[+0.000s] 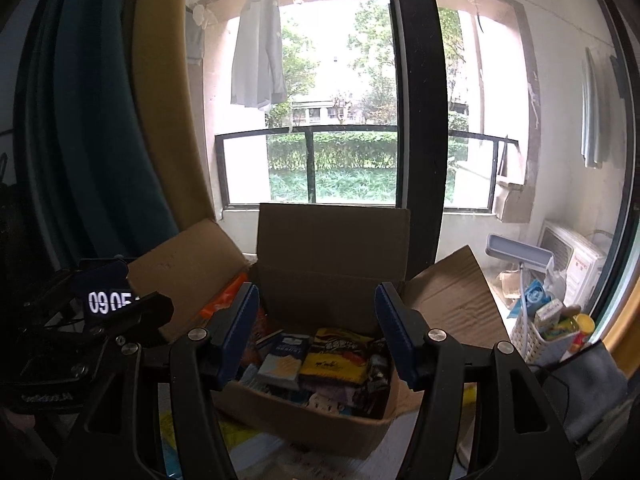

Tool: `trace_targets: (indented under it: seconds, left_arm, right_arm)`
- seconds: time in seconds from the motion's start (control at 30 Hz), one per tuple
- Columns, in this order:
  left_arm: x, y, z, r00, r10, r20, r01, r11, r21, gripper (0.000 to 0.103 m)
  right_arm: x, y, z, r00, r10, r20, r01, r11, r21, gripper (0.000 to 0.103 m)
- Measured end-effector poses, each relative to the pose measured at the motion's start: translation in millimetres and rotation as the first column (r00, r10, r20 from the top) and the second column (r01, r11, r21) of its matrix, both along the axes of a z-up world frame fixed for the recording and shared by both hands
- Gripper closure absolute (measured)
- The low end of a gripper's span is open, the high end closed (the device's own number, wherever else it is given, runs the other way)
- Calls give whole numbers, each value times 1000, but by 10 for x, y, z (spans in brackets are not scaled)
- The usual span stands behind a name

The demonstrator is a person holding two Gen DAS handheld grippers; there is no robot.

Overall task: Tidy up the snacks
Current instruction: 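Lower the cracker box and black packet into the box and open both grippers, then move both grippers back over the remaining snacks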

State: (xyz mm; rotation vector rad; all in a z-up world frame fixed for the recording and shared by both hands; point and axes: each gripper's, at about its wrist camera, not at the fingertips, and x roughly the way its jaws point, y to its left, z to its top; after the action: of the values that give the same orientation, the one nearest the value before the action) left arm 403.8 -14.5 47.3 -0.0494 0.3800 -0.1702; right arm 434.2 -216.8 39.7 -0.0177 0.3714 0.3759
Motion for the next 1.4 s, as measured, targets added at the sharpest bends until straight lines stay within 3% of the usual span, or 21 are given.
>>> trace_targets:
  seconds: [0.43,0.63,0.9,1.13,1.4]
  left_arm:
    - [-594,104,-14,1000,-15,0,15,999,-49,16]
    - [-871,208,-176,1000,1,-19,-2,999,-52,16]
    - [-1217,269,-606,995,17,-94,-19,1000,-21,16]
    - [-1563,303,-1022,985,1,-173,-8,999,-39,16]
    - [-1850,315,-1431,970,-15,-242,1,998,-57,15]
  right_arm:
    - [-755,14,225,998,48,37,-47,999,-14,39]
    - [-1033,12,153,997,71,15,-71,997,-8,39]
    - [-1348,116,-223,991,111,-69,-113,993,-29,33]
    - [-1616,223,-693,975,162,-150,-178,979,-100,25]
    - [-1869,74,-1110,963,143,-230,-175,976,-127,24]
